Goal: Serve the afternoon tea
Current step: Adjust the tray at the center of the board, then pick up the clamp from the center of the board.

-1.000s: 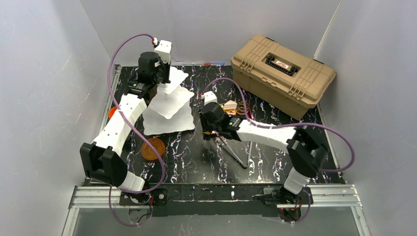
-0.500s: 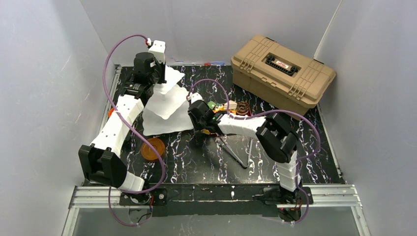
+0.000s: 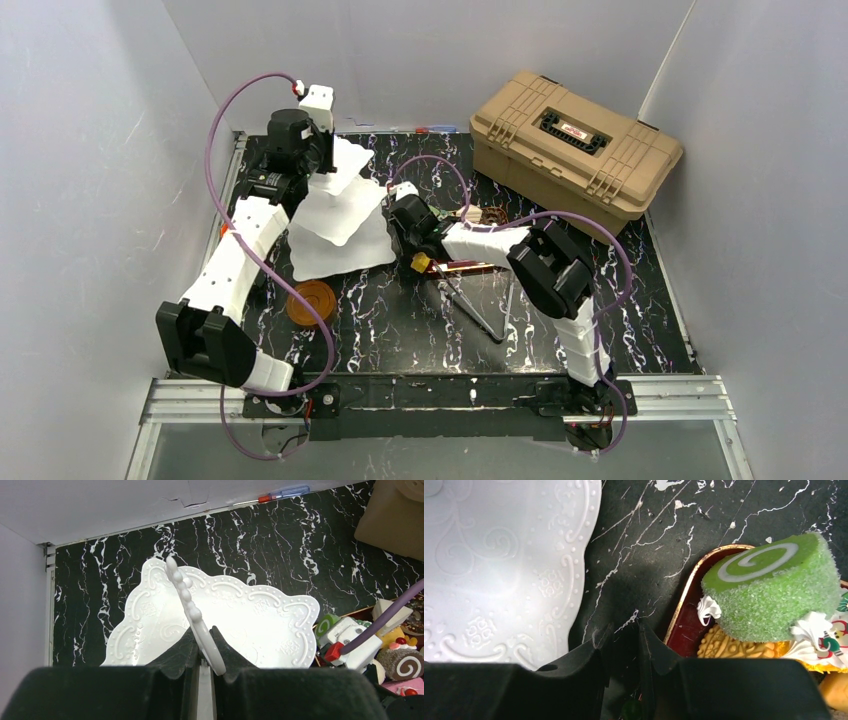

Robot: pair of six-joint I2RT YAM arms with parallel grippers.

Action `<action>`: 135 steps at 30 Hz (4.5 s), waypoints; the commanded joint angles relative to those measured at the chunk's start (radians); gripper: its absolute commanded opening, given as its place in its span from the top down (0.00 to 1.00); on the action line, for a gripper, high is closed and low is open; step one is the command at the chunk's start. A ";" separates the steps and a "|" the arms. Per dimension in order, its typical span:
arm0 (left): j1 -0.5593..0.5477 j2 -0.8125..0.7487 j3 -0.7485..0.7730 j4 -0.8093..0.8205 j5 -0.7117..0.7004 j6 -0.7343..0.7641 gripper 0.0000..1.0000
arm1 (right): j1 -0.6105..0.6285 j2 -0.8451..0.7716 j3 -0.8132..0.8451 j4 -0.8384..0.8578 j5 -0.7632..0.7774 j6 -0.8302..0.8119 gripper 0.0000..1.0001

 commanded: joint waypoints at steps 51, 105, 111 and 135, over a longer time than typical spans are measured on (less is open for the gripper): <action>-0.053 -0.055 -0.036 0.022 0.275 -0.127 1.00 | -0.158 -0.782 -0.505 -0.046 0.151 0.072 0.20; -0.089 -0.489 -0.022 -0.388 0.545 0.182 0.02 | 0.017 -0.791 -0.743 -0.239 0.091 0.116 0.86; -0.090 -0.612 -0.129 -0.397 0.859 0.478 0.02 | 0.050 -0.895 -0.612 -0.415 0.081 0.077 0.99; -0.429 -0.581 -0.512 -0.260 1.079 2.103 0.06 | 0.065 -0.847 -0.035 -0.761 -0.560 0.017 0.99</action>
